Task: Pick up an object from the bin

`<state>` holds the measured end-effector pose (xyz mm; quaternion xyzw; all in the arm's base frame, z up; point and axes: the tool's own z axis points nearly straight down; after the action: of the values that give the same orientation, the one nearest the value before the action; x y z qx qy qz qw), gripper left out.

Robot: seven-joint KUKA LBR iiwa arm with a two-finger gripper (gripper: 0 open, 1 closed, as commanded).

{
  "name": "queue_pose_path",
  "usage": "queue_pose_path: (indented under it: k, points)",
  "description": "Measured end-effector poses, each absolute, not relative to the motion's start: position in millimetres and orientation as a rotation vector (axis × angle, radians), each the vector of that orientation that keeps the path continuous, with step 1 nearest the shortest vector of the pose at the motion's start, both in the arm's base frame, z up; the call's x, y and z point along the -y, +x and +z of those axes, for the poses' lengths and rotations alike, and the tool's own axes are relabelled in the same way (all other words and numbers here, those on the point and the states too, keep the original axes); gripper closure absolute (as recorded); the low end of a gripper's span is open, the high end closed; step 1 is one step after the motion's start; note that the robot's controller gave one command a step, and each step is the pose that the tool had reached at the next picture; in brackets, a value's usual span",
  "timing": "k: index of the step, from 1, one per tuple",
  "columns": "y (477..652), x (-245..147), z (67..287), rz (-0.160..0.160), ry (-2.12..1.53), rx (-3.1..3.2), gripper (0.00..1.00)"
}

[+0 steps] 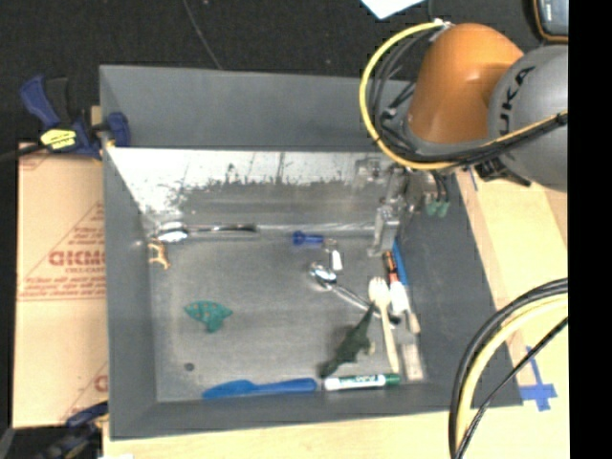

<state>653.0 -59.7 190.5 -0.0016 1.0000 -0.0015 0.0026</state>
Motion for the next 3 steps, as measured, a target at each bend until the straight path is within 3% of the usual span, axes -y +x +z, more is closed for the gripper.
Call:
queue_pose_path:
  k: [1,2,3]
  points:
    - [653.0,59.7,190.5,-0.005,-0.005,-3.136,0.00]
    - [603.6,77.2,216.1,-0.009,-0.011,-3.131,0.00]
    - [643.4,63.2,172.4,-0.002,0.067,-3.133,0.00]
